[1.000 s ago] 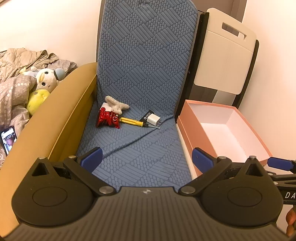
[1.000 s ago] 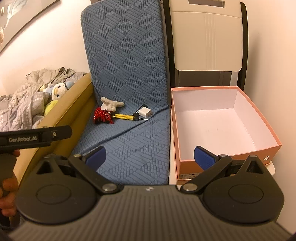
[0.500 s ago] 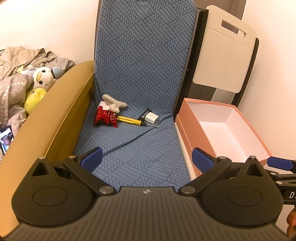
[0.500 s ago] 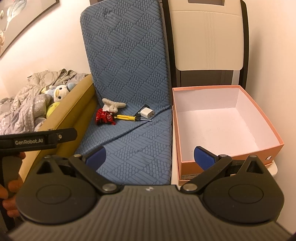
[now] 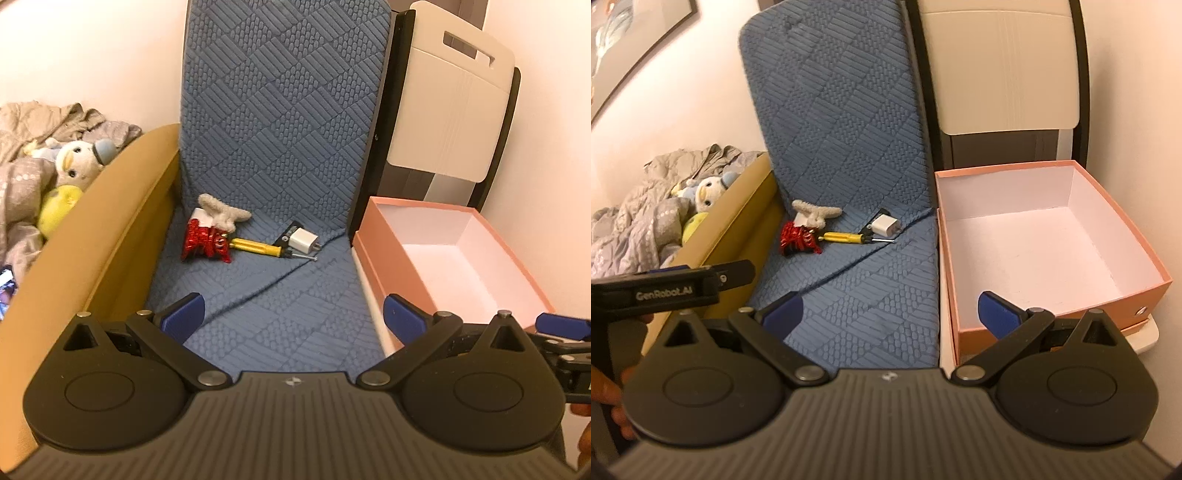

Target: Organize rigid objects

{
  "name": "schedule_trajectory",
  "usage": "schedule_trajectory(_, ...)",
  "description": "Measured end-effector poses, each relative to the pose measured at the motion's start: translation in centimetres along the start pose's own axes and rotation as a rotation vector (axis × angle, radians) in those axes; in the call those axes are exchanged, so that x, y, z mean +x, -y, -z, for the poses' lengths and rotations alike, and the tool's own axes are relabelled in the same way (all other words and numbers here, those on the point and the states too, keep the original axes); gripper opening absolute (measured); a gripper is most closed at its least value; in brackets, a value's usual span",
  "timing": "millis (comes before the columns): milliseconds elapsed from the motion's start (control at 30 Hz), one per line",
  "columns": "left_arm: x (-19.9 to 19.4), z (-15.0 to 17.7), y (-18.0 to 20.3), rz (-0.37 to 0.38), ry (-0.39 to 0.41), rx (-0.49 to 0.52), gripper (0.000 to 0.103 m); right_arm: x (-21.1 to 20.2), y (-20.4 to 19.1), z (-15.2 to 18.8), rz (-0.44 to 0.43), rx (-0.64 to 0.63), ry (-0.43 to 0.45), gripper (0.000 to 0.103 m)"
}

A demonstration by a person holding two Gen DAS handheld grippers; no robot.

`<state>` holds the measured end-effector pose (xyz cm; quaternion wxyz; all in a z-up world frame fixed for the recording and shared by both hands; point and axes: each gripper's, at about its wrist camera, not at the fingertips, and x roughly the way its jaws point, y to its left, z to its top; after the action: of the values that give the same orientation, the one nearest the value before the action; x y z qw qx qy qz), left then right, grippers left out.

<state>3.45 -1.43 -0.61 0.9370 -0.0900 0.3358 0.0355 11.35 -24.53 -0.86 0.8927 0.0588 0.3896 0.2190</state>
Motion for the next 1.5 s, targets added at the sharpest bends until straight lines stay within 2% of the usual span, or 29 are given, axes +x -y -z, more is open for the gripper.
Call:
schedule_trajectory(433,10.1,-2.3,-1.6,-0.001,-0.046,-0.033,0.103,7.1,0.3,-3.2,-0.036,-0.044,0.018,0.099)
schedule_trajectory(667,16.4,-3.4,-3.0,-0.027,-0.062,-0.024,0.103,12.9,0.6,-4.7,-0.084,-0.041,-0.007,0.087)
schedule_trajectory(700,17.2,-3.7,-3.2,-0.038,-0.059,-0.028,0.103,13.7,0.7,-5.0,-0.084,-0.038,-0.01,0.084)
schedule_trajectory(900,21.7,-4.7,-4.8,-0.092,-0.066,-0.037,0.103,18.5,1.4,-6.8,-0.098,-0.028,-0.026,0.081)
schedule_trajectory(1100,25.7,-5.2,-6.2,-0.161,-0.093,0.008,0.103,23.1,0.8,-8.2,-0.118,-0.052,-0.063,0.072)
schedule_trajectory(1433,30.4,-6.0,-9.2,-0.244,-0.136,-0.019,0.103,31.0,-0.2,-9.8,-0.125,-0.116,-0.109,0.071)
schedule_trajectory(1500,31.3,-5.9,-9.5,-0.26,-0.15,-0.012,0.103,32.6,-0.1,-9.7,-0.105,-0.12,-0.131,0.071)
